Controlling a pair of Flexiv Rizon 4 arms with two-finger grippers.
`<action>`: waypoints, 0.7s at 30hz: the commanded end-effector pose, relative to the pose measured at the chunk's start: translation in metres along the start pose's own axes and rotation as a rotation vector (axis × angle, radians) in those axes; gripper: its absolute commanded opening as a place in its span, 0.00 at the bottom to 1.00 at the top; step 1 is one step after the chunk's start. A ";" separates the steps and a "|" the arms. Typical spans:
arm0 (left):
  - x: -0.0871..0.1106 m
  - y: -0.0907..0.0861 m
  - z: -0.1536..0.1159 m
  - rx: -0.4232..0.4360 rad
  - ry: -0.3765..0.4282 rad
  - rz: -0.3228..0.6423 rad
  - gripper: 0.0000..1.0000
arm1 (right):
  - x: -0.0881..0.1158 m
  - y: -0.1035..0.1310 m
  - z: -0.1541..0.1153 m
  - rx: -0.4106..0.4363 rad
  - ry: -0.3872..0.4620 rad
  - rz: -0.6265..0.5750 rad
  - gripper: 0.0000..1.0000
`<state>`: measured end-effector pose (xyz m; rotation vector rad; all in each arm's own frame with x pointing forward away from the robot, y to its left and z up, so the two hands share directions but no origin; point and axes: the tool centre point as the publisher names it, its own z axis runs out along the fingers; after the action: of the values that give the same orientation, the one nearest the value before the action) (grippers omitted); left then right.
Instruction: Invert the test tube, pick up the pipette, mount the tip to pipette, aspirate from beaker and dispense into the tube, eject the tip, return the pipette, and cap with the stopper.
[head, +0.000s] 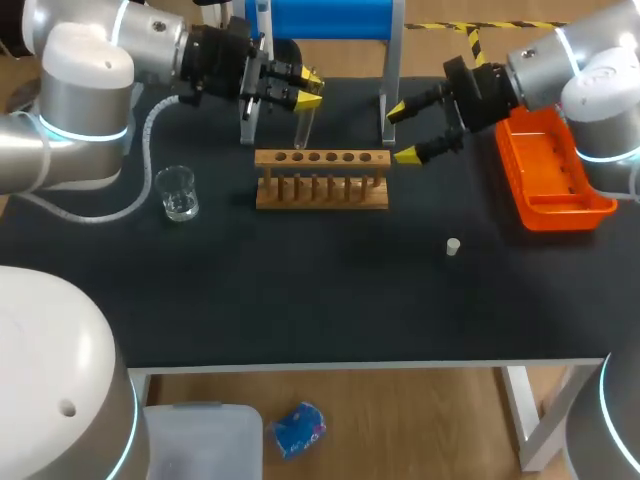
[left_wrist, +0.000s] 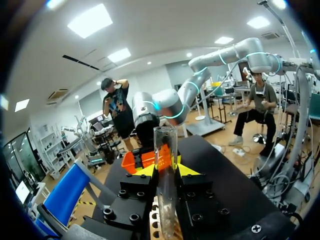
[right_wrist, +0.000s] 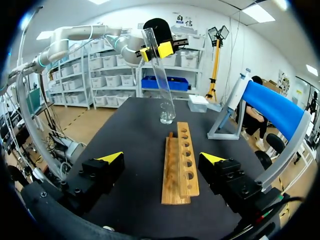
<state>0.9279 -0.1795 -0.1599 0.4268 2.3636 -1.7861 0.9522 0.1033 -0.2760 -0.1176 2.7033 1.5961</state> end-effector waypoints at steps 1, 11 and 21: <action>-0.002 0.000 -0.001 -0.002 0.009 -0.001 0.00 | -0.001 0.000 0.000 0.002 0.003 0.000 1.00; -0.015 0.002 0.010 0.022 -0.012 0.003 0.00 | -0.002 -0.018 0.010 0.056 -0.019 -0.058 1.00; -0.026 0.013 0.026 0.039 -0.009 -0.017 0.00 | -0.008 -0.036 0.029 0.079 0.031 -0.089 1.00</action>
<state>0.9478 -0.1997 -0.1685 0.3985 2.3349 -1.8312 0.9503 0.1080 -0.3118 -0.2442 2.7234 1.4603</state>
